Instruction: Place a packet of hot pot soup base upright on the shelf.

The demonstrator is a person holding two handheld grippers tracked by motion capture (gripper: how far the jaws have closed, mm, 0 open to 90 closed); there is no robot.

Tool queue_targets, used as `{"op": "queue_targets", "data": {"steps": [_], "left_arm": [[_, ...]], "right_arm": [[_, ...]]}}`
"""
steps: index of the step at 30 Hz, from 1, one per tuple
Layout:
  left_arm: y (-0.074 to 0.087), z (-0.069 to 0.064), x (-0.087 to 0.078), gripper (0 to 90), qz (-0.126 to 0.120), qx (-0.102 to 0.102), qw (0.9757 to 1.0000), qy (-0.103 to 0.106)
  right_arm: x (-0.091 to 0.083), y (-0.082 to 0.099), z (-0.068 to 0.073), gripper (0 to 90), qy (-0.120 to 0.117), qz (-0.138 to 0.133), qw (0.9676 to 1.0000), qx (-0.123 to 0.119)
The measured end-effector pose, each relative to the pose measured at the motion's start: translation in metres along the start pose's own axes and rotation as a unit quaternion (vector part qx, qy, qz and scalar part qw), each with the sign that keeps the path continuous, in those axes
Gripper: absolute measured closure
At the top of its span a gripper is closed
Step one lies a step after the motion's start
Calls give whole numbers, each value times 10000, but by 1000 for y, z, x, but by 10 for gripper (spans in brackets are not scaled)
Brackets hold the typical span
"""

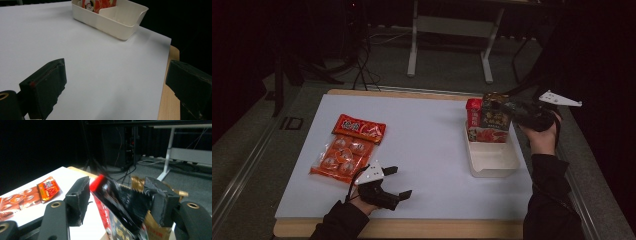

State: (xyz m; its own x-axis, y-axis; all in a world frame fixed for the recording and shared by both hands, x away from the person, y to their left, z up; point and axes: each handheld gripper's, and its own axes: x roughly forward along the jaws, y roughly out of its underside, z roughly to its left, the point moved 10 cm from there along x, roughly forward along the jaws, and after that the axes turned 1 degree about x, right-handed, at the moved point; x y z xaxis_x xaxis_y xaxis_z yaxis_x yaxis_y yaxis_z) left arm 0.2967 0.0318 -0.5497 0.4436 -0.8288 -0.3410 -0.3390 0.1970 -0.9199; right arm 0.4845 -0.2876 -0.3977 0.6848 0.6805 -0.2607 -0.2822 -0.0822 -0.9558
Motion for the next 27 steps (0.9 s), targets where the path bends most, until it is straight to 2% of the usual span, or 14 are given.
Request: {"op": "queue_targets", "data": {"steps": [3, 5, 6, 9, 11, 12, 13, 14, 16, 18, 21, 23, 25, 27], "left_arm": [[0, -1, 0, 35, 21, -30, 10000, 41], [1, -1, 0, 35, 69, -65, 9999, 70], [1, -1, 0, 35, 69, -65, 9999, 70], [0, 1, -2, 34, 73, -65, 9999, -21], [-1, 2, -3, 34, 99, -50, 9999, -46], [-1, 2, -3, 34, 99, -50, 9999, -46], [-1, 3, -5, 34, 110, -81, 9998, -120], [-1, 3, -6, 33, 135, -98, 9998, -124], [-2, 2, -7, 30, 203, -129, 9997, -65], [-3, 0, -9, 31, 211, -118, 9997, -59], [-7, -1, -12, 32, 148, -124, 9998, 47], [-9, 0, -14, 34, 163, -98, 9998, 34], [-9, 0, -14, 51, 163, -98, 9998, 34], [-12, 2, -17, 58, 177, -88, 9998, 26]], "right_arm": [[-3, -11, 11, 305, 12, -47, 9999, -122], [-4, -18, 20, 223, -49, -178, 9998, -76], [-4, -18, 20, 223, -49, -178, 9998, -76], [-7, -27, 37, 99, -153, -319, 9993, -95], [-8, -29, 49, 96, -283, -382, 9987, -196], [-8, -29, 49, 96, -283, -382, 9987, -196], [-8, -29, 54, 96, -301, -365, 9986, -257], [-7, -27, 65, 96, -439, -343, 9980, -292], [-7, -23, 74, 98, -460, -323, 9977, -369], [-8, -19, 84, 98, -590, -340, 9970, -375], [-8, -9, 98, 99, -733, -286, 9961, -391], [-9, -2, 104, 136, -781, -234, 9959, -400], [-10, 1, 107, 136, -816, -240, 9957, -372], [-11, 13, 116, 136, -881, -161, 9948, -477]]}}
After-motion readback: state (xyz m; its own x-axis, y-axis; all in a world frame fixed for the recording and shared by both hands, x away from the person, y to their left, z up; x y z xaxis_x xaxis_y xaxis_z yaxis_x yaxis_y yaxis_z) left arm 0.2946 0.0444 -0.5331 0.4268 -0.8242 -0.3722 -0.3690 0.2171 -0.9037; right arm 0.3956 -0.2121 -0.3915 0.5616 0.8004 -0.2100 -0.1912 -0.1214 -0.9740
